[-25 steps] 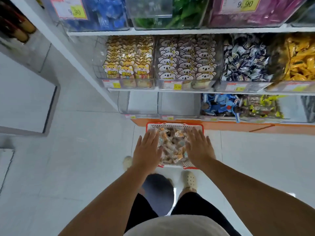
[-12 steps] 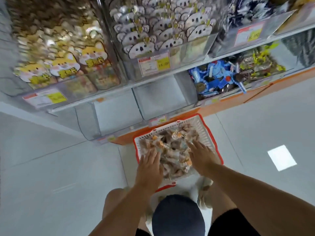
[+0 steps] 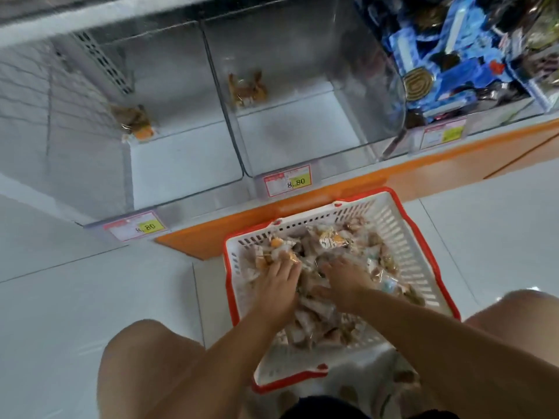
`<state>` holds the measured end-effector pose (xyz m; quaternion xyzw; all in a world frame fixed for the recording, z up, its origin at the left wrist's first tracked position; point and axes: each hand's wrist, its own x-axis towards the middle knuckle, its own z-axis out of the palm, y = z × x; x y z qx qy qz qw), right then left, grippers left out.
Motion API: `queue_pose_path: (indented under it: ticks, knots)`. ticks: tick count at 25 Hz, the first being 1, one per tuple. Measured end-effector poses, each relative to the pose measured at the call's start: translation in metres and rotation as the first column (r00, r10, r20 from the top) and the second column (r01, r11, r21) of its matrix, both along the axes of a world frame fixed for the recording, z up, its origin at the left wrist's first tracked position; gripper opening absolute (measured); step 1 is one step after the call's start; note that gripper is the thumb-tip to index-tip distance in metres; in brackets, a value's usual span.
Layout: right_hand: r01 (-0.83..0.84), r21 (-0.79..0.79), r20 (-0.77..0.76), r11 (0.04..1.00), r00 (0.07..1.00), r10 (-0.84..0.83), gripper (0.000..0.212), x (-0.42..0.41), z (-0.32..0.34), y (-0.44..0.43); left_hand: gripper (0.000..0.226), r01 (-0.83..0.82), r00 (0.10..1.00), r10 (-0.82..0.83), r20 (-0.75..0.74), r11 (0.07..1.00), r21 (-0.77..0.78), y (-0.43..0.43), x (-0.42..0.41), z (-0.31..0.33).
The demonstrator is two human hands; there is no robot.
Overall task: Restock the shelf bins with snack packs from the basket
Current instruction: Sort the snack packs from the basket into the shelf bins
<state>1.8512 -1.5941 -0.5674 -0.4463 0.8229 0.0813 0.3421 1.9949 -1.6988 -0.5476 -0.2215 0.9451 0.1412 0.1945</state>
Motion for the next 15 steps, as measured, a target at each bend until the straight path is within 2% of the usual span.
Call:
queue_pose_path:
  ticks: [3,6,7,9,11,13,14,15]
  knots:
    - [0.082,-0.023,0.07,0.996,0.994,-0.081,0.047,-0.004,-0.014,-0.007,0.071,0.091,0.995,-0.092,-0.022,0.995,-0.038,0.004,-0.002,-0.023]
    - [0.267,-0.101,0.295,0.958,0.928,-0.227,0.028,-0.005,-0.016,-0.005,0.077,0.095,0.993,-0.094,-0.064,0.995,0.013,0.018,-0.003,-0.031]
    - [0.346,-0.12,0.351,0.931,0.892,-0.286,0.027,-0.007,-0.012,-0.004,0.081,0.07,0.995,-0.065,-0.082,0.996,0.055,0.022,-0.004,-0.03]
    - [0.484,-0.164,0.422,0.859,0.822,-0.383,0.037,-0.009,-0.001,0.0,0.088,0.007,0.992,0.011,-0.128,0.99,0.143,0.026,-0.002,-0.025]
    - [0.602,-0.176,0.503,0.779,0.735,-0.455,0.033,-0.008,0.015,0.008,0.089,-0.035,0.973,0.089,-0.214,0.97,0.242,0.033,0.005,-0.011]
    - [0.732,-0.168,0.646,0.66,0.587,-0.487,0.024,-0.005,0.029,0.018,0.073,-0.111,0.908,0.241,-0.342,0.927,0.357,0.042,0.011,0.008]
    - [0.778,-0.153,0.721,0.61,0.509,-0.47,0.023,-0.002,0.037,0.024,0.061,-0.175,0.854,0.36,-0.375,0.879,0.444,0.046,0.015,0.022]
    - [0.818,-0.13,0.791,0.561,0.427,-0.439,0.02,0.001,0.045,0.03,0.052,-0.244,0.796,0.496,-0.347,0.787,0.566,0.048,0.017,0.032]
